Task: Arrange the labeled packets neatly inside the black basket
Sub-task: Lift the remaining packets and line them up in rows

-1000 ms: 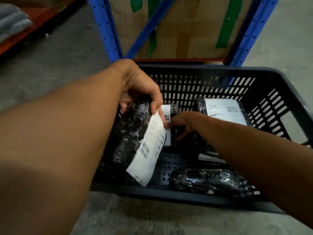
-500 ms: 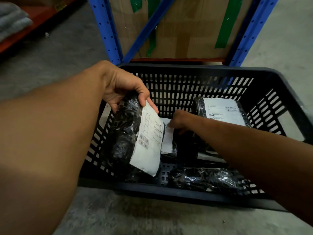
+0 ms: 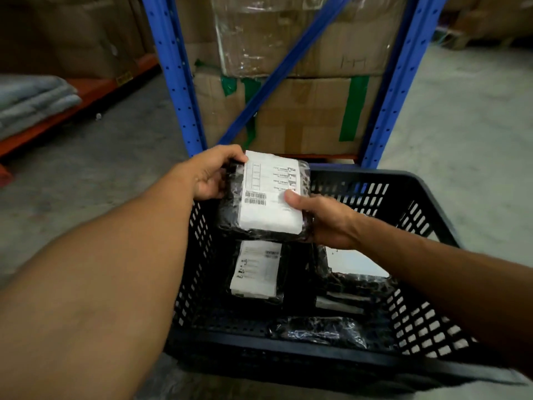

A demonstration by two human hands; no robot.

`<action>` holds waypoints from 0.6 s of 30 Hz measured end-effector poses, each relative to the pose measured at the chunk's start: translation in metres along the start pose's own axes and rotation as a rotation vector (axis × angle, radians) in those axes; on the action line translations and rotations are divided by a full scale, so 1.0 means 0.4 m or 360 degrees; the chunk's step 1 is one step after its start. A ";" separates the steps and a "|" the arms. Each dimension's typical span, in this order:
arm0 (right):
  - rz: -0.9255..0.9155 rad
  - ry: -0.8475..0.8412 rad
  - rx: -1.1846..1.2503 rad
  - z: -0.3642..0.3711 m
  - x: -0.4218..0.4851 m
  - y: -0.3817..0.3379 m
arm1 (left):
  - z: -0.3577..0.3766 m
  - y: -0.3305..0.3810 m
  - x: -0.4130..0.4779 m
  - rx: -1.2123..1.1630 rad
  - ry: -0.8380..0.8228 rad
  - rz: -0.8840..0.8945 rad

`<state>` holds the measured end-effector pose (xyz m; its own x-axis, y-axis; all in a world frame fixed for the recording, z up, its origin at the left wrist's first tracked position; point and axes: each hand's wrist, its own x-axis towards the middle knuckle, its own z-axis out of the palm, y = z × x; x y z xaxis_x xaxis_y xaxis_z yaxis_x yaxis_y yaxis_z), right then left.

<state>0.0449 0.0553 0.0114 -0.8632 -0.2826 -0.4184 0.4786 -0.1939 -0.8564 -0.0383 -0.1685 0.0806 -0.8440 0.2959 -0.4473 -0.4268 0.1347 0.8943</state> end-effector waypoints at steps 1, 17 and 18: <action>-0.0028 0.0016 -0.0017 -0.005 -0.008 -0.002 | 0.013 0.001 0.001 -0.0041 -0.0021 0.0019; -0.0081 0.0074 -0.0772 -0.068 -0.063 -0.110 | -0.016 -0.017 -0.042 0.0193 -0.0382 -0.0117; -0.0102 0.0079 -0.0934 -0.060 -0.067 -0.137 | -0.023 0.001 -0.038 0.0182 -0.0314 -0.0015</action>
<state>0.0381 0.0959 0.0621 -0.9005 -0.2406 -0.3621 0.2686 0.3470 -0.8986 -0.0288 -0.1815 0.0877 -0.7553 0.4719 -0.4548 -0.3853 0.2416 0.8906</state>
